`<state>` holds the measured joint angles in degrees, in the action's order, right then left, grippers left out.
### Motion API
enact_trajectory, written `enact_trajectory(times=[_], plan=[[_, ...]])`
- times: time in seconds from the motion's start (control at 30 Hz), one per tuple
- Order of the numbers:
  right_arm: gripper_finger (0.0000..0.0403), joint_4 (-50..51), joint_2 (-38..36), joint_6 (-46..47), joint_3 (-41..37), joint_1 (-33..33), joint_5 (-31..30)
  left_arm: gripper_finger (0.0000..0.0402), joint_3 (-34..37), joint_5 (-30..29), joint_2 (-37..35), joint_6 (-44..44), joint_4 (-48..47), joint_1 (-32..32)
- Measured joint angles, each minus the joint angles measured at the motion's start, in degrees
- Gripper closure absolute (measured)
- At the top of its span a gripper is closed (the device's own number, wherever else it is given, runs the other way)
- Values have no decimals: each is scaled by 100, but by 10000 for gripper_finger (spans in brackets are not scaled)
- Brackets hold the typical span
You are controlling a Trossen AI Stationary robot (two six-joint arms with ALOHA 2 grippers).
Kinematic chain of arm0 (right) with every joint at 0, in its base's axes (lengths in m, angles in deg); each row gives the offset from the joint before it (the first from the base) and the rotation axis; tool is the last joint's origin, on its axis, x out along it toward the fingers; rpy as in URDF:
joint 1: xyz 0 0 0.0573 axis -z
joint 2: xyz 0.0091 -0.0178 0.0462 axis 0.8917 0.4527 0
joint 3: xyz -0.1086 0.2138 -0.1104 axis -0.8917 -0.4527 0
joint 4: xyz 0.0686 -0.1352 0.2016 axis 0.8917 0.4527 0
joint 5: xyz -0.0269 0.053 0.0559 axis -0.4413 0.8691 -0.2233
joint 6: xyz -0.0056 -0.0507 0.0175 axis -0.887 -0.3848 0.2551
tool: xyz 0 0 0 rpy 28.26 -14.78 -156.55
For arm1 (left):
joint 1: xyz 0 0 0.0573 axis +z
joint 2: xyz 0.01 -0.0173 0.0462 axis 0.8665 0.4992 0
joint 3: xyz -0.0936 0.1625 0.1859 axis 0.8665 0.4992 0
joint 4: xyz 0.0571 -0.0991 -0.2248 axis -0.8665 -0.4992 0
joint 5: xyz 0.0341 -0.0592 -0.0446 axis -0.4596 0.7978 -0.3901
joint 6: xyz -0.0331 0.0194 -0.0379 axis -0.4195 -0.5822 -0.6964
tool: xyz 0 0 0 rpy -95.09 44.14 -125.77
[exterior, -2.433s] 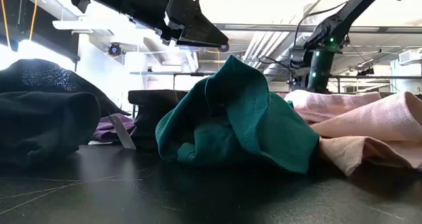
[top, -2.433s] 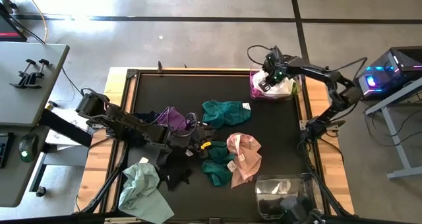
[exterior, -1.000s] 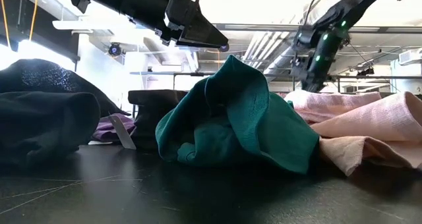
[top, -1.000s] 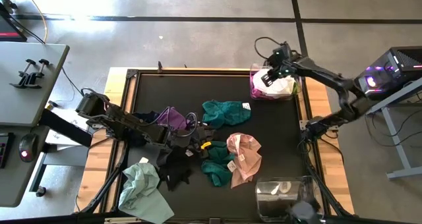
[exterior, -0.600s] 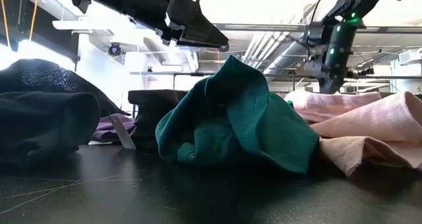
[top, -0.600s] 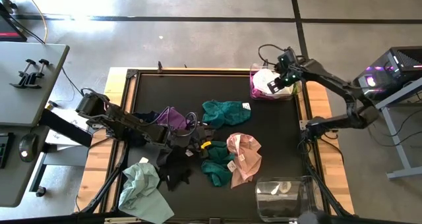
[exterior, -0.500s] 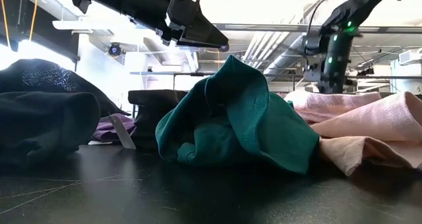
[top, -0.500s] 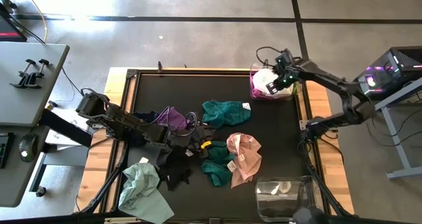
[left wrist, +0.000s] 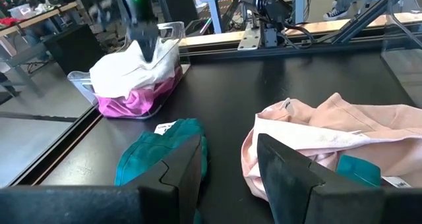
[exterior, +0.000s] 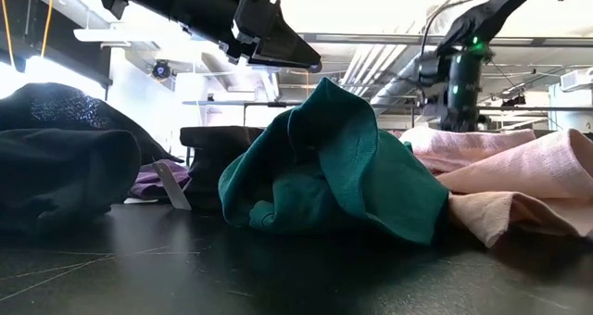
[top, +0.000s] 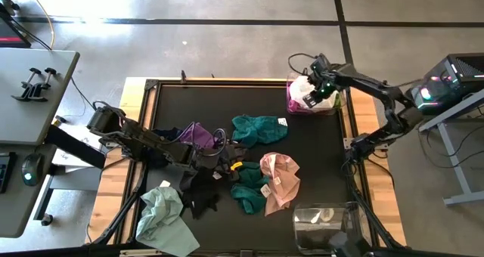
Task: Sort towels by color in basket
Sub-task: Put the white towel into the top transparent bin, then put the top dark green towel into the bottom transparent bin
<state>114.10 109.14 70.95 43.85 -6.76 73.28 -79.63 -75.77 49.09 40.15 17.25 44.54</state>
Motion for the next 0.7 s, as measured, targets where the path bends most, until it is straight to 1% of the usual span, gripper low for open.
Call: enact_trajectory(times=[0.1, 0.23, 0.3, 0.4, 0.5, 0.6, 0.7], plan=[[297, 327, -403, 55, 138, -115, 29, 268, 0, 0, 0, 0, 0, 1], [296, 308, -1076, 238, 150, -439, 33, 268, 0, 0, 0, -10, 2, 1], [295, 77, -1430, 414, 48, -722, 1, 268, 0, 1, 0, -38, 2, 1], [295, -556, -1947, 535, -346, -1306, -20, 268, 0, 0, 0, -40, 2, 1], [295, -1216, -2421, 642, -923, -2097, -33, 268, 0, 0, 0, -39, 11, 1], [295, -2042, -2776, 1196, -1592, -2963, -21, 268, 0, 0, 0, 190, 49, -13], [295, -3154, -2883, 1595, -2256, -3821, -40, 268, 0, -3, 0, 529, 228, -69]])
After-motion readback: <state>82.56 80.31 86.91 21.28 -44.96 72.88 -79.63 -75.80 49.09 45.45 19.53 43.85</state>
